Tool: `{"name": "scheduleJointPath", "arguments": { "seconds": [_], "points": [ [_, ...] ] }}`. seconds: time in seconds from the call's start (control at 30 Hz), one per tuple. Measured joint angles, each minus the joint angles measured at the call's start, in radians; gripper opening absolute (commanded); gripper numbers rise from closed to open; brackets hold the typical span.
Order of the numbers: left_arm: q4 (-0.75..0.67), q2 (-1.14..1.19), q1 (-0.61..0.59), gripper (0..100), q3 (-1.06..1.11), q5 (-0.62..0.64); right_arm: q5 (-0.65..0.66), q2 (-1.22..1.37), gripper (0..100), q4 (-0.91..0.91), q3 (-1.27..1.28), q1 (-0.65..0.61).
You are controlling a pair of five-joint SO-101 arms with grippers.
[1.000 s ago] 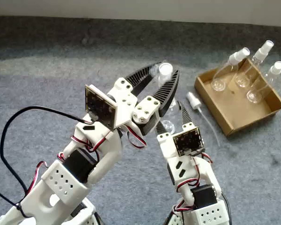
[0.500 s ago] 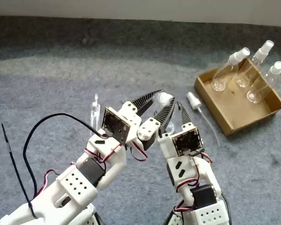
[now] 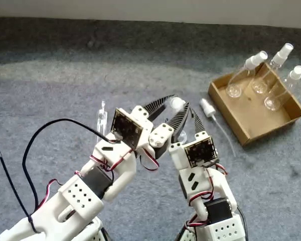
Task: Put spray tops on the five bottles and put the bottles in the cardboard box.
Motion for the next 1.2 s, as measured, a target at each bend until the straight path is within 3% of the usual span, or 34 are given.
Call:
{"name": "scheduleJointPath", "arguments": {
  "seconds": [0.17, 0.9, 1.2],
  "points": [
    [0.157, 0.0, 0.0, 1, -0.097, 0.0, 0.0, 0.0, 9.1, 0.0, 0.0, 0.0],
    [0.221, 0.199, 0.002, 1, -0.226, 0.0, -0.002, 0.0, 9.1, 0.0, 0.0, 0.008],
    [0.486, 0.308, 0.002, 1, -0.427, -0.002, -0.002, 0.002, 9.1, 0.002, 0.0, 0.002]
  ]
}}
